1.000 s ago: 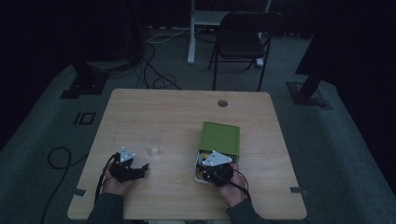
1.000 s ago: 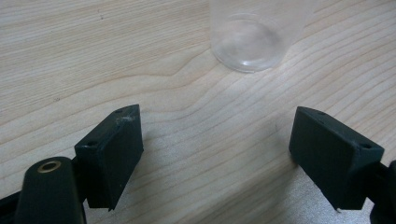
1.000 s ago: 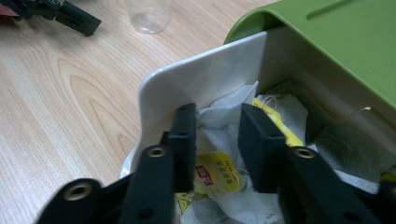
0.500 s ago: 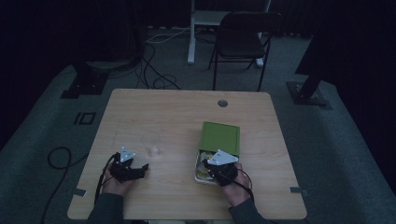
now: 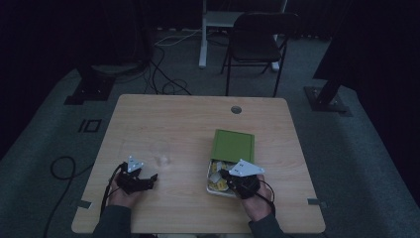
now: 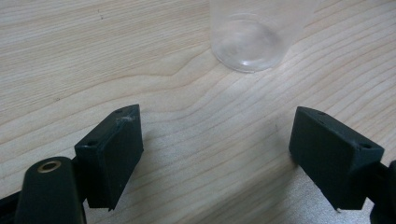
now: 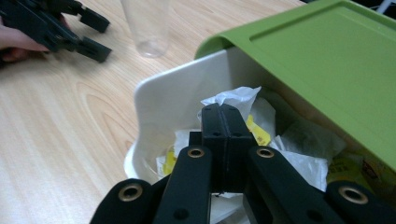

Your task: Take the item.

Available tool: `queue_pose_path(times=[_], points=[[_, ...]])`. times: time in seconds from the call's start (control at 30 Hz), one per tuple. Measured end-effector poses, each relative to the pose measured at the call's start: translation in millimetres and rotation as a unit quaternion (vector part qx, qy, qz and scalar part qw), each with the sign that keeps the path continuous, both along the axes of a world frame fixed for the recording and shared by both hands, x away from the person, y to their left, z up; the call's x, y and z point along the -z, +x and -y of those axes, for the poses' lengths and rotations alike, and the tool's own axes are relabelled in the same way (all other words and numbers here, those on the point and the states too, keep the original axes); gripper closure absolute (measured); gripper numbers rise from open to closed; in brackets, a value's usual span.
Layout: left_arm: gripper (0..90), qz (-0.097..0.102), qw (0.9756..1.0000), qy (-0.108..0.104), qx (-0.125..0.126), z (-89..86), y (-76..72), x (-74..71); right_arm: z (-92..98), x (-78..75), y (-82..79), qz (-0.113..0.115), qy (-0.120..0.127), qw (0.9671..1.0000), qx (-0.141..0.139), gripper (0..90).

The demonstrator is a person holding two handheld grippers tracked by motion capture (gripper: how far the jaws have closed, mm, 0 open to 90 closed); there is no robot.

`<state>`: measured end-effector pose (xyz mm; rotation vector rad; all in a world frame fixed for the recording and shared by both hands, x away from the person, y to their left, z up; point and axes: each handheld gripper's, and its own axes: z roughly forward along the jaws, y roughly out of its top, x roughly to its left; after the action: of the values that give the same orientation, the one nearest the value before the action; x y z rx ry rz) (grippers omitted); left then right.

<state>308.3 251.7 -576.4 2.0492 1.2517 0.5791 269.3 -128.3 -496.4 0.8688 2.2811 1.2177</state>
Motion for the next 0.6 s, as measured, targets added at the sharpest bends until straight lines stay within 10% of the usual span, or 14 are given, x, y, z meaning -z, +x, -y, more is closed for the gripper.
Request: queue_pose_path(times=[0.6], points=[[18.3, 0.0, 1.0, 0.0, 0.0, 0.0, 0.0, 0.0, 2.1, -22.6, -10.1, 0.023, 0.023, 0.999, -0.03, 90.0]])
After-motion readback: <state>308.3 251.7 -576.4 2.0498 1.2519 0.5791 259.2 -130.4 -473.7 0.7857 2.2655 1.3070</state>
